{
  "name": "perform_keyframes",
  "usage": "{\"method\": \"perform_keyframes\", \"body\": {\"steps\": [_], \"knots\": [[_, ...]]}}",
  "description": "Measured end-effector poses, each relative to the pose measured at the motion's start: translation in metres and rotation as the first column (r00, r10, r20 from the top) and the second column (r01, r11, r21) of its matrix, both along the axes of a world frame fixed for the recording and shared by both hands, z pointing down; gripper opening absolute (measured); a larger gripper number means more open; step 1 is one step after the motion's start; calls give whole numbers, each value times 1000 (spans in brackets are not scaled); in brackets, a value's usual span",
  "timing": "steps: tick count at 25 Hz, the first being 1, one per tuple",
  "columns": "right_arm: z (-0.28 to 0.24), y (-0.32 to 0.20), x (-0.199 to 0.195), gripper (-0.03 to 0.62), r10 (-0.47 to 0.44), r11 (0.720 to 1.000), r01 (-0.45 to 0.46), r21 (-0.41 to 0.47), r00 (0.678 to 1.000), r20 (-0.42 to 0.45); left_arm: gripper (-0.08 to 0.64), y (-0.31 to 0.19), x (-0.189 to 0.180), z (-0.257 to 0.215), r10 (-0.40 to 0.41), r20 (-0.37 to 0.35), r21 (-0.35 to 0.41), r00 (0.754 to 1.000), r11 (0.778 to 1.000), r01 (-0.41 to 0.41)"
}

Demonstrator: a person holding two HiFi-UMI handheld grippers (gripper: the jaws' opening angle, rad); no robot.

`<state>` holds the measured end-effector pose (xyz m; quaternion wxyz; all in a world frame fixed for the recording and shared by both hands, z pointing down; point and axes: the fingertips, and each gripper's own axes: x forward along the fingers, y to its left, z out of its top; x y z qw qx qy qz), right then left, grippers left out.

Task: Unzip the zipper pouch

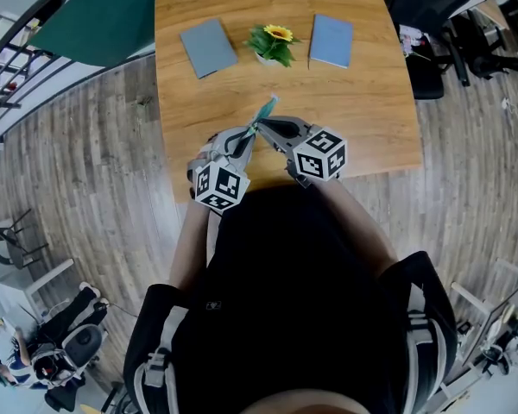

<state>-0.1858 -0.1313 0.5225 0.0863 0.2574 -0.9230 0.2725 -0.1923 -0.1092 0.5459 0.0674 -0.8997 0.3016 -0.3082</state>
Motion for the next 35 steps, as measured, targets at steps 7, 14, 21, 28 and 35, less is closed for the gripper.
{"method": "perform_keyframes", "body": {"steps": [7, 14, 21, 28, 35], "knots": [[1, -7, 7, 6, 71, 997, -71, -41, 997, 12, 17, -3, 4, -3, 3, 3, 16, 1000, 1000, -3], [0, -19, 45, 5, 125, 989, -121, -83, 991, 49, 14, -5, 17, -19, 6, -82, 14, 997, 1000, -5], [1, -21, 75, 5, 141, 987, -136, -83, 988, 56, 14, -7, 48, -19, 30, -52, 11, 998, 999, -30], [-2, -29, 107, 5, 148, 986, -144, -80, 987, 56, 14, -11, 79, -26, 28, -40, 12, 999, 1000, -28], [-4, -36, 132, 5, 121, 990, -116, -83, 990, 65, 14, -14, 103, -32, 1, -31, 9, 1000, 1000, 0]]}}
